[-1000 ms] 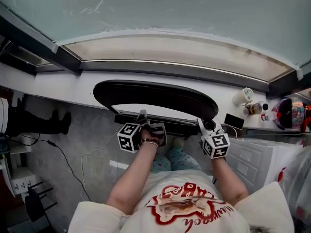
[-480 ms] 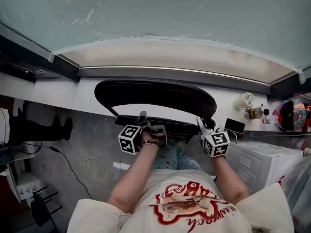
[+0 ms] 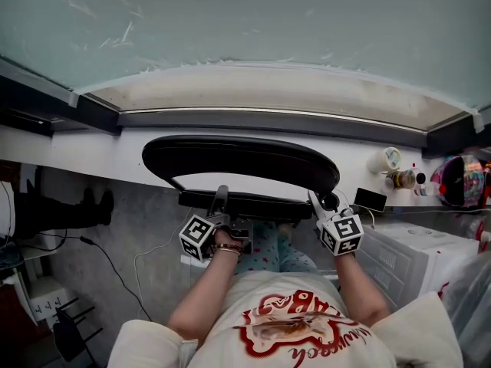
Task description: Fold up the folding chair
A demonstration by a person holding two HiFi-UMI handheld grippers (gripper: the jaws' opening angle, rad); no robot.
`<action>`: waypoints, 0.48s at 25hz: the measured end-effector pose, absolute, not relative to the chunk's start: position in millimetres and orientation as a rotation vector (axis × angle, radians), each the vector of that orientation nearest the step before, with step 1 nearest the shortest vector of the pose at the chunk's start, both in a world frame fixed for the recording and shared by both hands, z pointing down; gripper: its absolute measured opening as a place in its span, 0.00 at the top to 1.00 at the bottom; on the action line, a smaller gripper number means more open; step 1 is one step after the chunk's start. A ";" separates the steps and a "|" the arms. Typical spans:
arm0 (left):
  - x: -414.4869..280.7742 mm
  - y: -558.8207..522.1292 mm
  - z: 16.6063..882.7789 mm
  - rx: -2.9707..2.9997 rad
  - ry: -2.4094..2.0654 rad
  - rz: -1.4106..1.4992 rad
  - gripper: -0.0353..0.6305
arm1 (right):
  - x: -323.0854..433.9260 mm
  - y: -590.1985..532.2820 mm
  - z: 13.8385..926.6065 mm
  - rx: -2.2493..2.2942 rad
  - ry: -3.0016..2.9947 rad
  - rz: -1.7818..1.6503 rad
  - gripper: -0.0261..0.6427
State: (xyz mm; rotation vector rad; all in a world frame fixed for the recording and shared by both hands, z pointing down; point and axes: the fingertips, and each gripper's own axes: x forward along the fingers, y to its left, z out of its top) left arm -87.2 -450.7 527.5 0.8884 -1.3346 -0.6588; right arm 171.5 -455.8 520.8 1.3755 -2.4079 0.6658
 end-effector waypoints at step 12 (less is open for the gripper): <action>-82.9 -451.2 496.7 1.144 -1.250 -0.654 0.56 | 171.8 -464.0 515.1 1.377 -2.459 0.644 0.74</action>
